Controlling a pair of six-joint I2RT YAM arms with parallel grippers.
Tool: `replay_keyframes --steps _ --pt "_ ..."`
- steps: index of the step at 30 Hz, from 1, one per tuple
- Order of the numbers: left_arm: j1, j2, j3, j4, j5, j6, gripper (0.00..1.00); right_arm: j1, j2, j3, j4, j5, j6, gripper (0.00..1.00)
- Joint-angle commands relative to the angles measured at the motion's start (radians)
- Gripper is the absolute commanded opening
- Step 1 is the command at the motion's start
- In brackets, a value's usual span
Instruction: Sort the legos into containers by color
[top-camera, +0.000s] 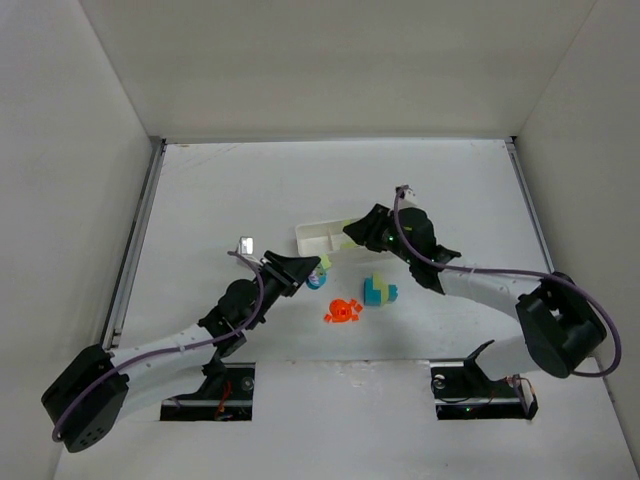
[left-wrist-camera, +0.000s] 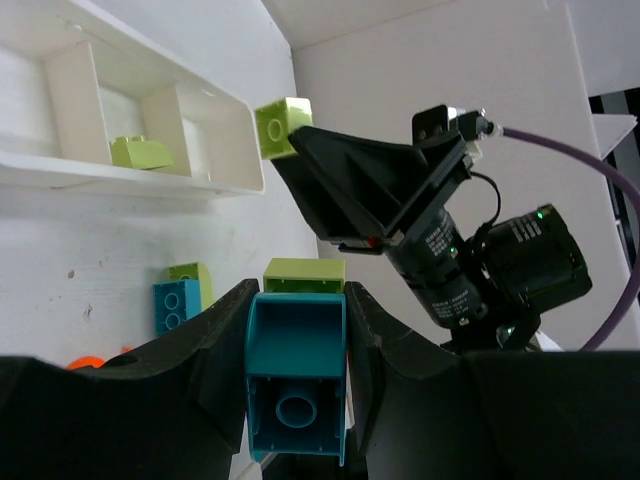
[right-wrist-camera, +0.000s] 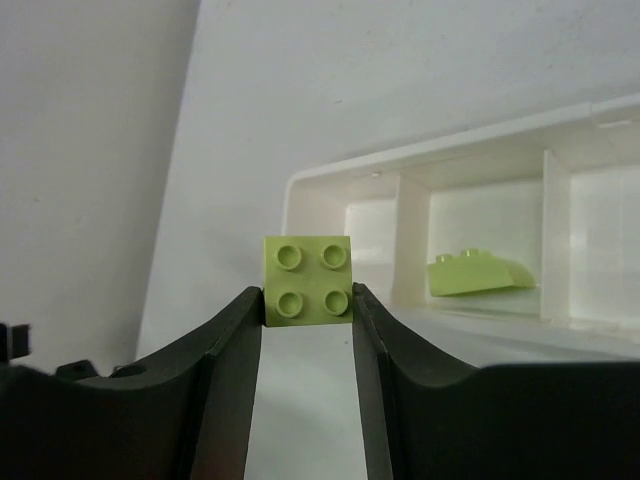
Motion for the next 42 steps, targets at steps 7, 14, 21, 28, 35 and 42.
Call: replay_keyframes --steps 7,14,21,28,35,42 --pt "0.04 -0.042 -0.007 0.05 0.108 0.023 0.13 0.014 0.146 0.149 -0.134 0.096 -0.135 0.38" --pt "0.043 -0.027 -0.007 0.064 0.127 0.026 0.13 0.02 0.068 0.135 -0.128 0.094 -0.14 0.65" --pt "0.048 -0.008 0.003 0.113 0.157 0.017 0.13 0.028 -0.199 -0.043 0.008 -0.075 -0.022 0.65" --pt "0.042 -0.016 0.008 0.142 0.161 0.005 0.13 0.032 -0.293 -0.218 0.309 -0.257 0.193 0.78" --pt "0.019 -0.013 0.013 0.188 0.16 -0.034 0.13 0.107 -0.235 -0.23 0.477 -0.298 0.259 0.81" --pt "0.007 -0.011 0.005 0.216 0.147 -0.06 0.14 0.158 -0.185 -0.233 0.545 -0.269 0.287 0.72"
